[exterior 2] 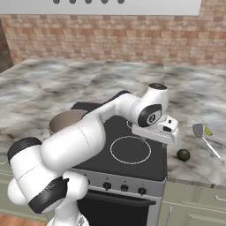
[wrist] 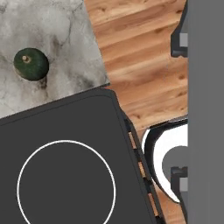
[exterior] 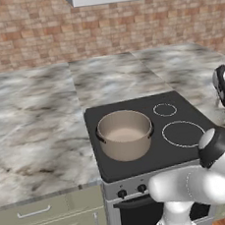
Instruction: Put the squash and lemon wedge in the pot. Retrieve the spatula and lightly stir the vegetables in the pot.
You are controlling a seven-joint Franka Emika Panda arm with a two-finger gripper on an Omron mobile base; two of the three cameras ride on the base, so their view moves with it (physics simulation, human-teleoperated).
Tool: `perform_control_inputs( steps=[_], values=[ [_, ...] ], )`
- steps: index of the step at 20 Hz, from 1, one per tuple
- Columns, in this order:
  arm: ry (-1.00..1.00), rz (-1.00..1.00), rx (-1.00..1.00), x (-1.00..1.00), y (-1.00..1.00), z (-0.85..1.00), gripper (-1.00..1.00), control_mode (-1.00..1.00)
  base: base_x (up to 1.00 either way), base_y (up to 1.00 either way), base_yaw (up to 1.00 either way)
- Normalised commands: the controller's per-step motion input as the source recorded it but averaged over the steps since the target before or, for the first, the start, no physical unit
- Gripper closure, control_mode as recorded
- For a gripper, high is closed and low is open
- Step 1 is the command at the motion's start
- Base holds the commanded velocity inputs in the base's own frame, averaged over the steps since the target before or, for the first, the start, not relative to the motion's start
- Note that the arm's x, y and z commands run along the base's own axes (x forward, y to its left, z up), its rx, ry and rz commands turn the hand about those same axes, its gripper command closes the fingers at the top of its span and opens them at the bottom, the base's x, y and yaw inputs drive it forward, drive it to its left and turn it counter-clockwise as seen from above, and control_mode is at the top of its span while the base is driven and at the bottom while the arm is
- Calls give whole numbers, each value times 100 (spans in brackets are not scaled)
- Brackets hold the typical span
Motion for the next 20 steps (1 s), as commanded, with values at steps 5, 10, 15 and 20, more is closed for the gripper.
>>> perform_control_inputs(
  steps=[5,10,15,20],
  values=[
    [8,1,-16,0,-29,-23,-100,-100,0,0,0],
    [5,2,-5,0,-18,-43,-100,-100,0,0,0],
    [4,0,-4,0,-28,-39,-100,-100,0,0,0],
    [2,0,-3,0,-22,-31,-100,-100,0,0,0]
  ],
)
